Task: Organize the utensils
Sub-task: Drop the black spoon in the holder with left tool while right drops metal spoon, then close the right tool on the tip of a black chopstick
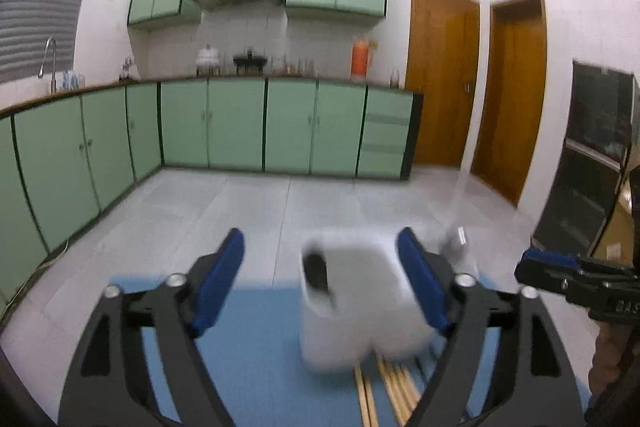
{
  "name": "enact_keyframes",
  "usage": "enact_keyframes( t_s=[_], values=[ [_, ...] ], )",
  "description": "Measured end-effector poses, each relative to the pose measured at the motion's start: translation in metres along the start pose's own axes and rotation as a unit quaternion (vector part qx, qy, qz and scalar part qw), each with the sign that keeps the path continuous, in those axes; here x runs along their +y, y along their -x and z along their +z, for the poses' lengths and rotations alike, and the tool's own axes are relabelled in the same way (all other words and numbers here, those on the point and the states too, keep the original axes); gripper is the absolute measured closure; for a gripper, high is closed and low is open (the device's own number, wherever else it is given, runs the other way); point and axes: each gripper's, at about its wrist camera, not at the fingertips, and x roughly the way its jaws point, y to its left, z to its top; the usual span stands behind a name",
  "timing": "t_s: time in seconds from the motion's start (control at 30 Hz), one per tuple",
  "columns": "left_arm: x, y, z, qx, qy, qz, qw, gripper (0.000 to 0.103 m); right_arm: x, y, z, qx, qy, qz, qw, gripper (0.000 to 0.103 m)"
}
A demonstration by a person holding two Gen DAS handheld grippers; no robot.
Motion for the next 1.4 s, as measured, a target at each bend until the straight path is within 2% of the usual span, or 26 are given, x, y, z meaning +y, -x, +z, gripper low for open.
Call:
enact_keyframes(
  t_s=[0.1,0.2,0.27,0.43,0.5,0.7,0.77,0.83,0.9,0.97,1.1,1.2,1.23,1.3,1.4],
  values=[
    [-0.003,0.023,-0.032,0.047,-0.011,0.001,0.9988,0.019,0.001,0.017,-0.04,0.027,-0.007,-0.026,0.999,0.038],
    [-0.004,0.048,-0.069,0.102,-0.021,-0.005,0.9945,0.015,0.006,0.033,-0.08,0.06,-0.009,-0.046,0.997,0.027],
    [-0.003,0.06,-0.087,0.125,-0.03,-0.003,0.9917,0.013,0.01,0.045,-0.107,0.078,-0.01,-0.061,0.995,0.019],
    [0.004,0.088,-0.132,0.171,-0.04,0.012,0.9844,0.013,0.015,0.063,-0.153,0.103,-0.011,-0.083,0.991,0.018],
    [0.005,0.098,-0.141,0.175,-0.044,0.016,0.9835,0.013,0.019,0.066,-0.162,0.104,0.001,-0.092,0.99,0.018],
    [0.012,0.108,-0.15,0.181,-0.04,0.029,0.9822,0.013,0.033,0.069,-0.166,0.097,0.036,-0.094,0.99,0.039],
    [0.009,0.109,-0.152,0.185,-0.04,0.033,0.9814,0.014,0.041,0.063,-0.168,0.108,0.044,-0.084,0.99,0.052],
    [0.01,0.11,-0.154,0.193,-0.037,0.032,0.98,0.016,0.046,0.057,-0.171,0.12,0.05,-0.07,0.989,0.061],
    [0.006,0.109,-0.156,0.201,-0.04,0.03,0.9783,0.022,0.051,0.054,-0.177,0.133,0.056,-0.066,0.987,0.066],
    [0.002,0.107,-0.156,0.21,-0.043,0.031,0.9763,0.024,0.054,0.047,-0.182,0.153,0.059,-0.064,0.984,0.076],
    [-0.002,0.103,-0.16,0.224,-0.05,0.029,0.9728,0.027,0.055,0.047,-0.184,0.16,0.064,-0.068,0.983,0.077],
    [-0.001,0.099,-0.161,0.235,-0.047,0.024,0.9706,0.031,0.055,0.047,-0.185,0.161,0.065,-0.075,0.982,0.081],
    [-0.002,0.098,-0.162,0.235,-0.046,0.023,0.9707,0.034,0.055,0.047,-0.186,0.161,0.066,-0.079,0.982,0.084],
    [0.0,0.097,-0.162,0.241,-0.038,0.025,0.9695,0.046,0.054,0.046,-0.185,0.161,0.065,-0.085,0.981,0.088],
    [0.006,0.098,-0.162,0.243,-0.023,0.022,0.9694,0.052,0.05,0.047,-0.184,0.159,0.058,-0.093,0.981,0.094]
  ],
)
